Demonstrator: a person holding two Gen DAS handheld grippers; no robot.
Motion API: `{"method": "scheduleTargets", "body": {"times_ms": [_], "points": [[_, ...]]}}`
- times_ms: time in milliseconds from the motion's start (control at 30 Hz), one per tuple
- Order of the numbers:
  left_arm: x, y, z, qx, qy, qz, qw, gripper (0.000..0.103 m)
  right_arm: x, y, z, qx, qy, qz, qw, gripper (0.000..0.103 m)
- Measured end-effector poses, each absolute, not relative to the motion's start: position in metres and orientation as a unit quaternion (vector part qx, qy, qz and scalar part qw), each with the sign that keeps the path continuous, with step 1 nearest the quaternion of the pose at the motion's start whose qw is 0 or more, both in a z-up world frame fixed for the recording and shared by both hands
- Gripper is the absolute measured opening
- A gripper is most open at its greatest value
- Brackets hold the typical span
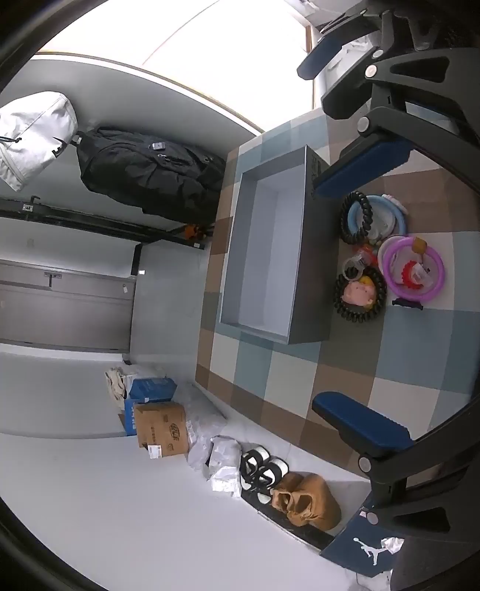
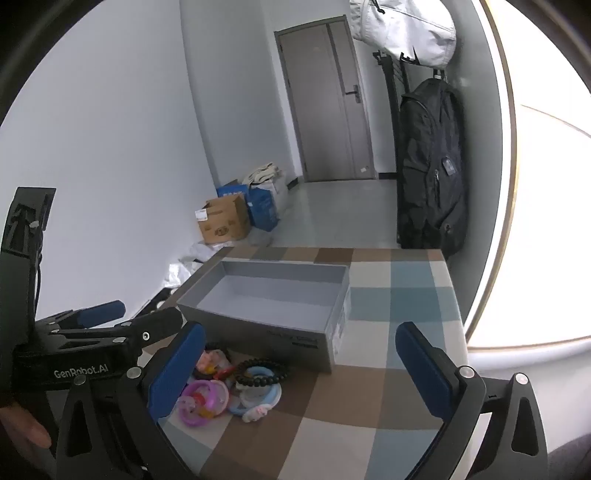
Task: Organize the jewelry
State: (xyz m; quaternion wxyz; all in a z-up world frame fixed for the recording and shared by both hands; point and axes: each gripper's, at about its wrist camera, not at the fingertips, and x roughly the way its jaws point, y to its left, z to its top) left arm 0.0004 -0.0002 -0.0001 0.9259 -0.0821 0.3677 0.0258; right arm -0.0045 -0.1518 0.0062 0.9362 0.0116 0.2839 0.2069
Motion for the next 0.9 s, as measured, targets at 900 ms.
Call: {"method": "scheduleTargets", "body": {"times_ms": [900], "points": [[-0.0015, -0.0031, 0.0029, -0.086, 0.367, 0.021, 0.926, 0.102, 0.0025, -0.1574, 0.0076, 0.025, 0.294, 0.206, 0.933, 0.103]]}}
